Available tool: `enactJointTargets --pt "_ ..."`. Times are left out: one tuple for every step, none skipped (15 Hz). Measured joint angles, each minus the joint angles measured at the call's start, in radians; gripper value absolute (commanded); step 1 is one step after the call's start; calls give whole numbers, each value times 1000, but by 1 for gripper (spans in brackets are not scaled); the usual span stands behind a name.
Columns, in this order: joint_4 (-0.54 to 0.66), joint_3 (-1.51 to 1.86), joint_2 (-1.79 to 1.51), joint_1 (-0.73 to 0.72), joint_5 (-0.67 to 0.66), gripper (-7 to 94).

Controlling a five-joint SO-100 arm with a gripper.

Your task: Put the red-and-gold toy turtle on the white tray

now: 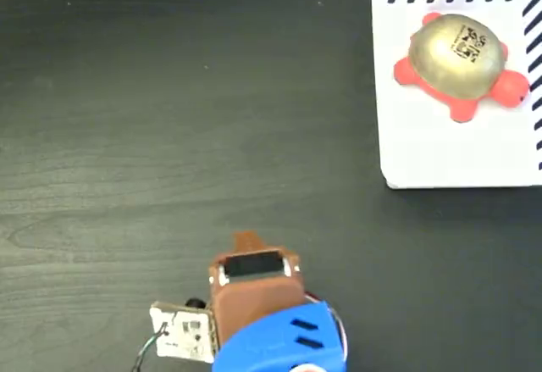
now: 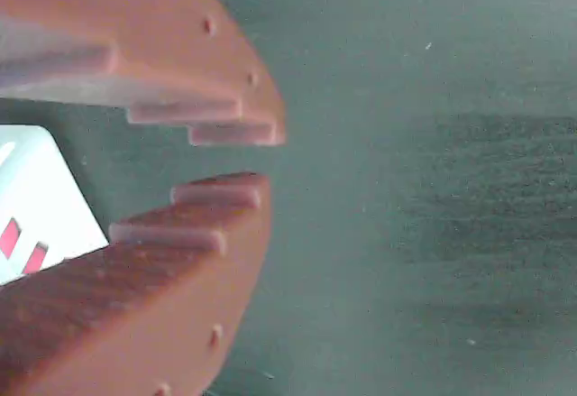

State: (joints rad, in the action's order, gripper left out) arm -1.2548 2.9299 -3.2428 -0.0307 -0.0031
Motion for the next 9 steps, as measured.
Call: enactJointTargets --pt "0 0 0 6 6 0" --pt "0 0 0 18 14 0" --pt "0 0 0 26 15 0" --pt "0 0 0 28 15 0" --pt "0 0 0 28 15 0" --pt "0 0 0 28 15 0" --pt "0 0 0 28 15 0" --pt "0 0 0 28 15 0" --pt "0 0 0 28 15 0"
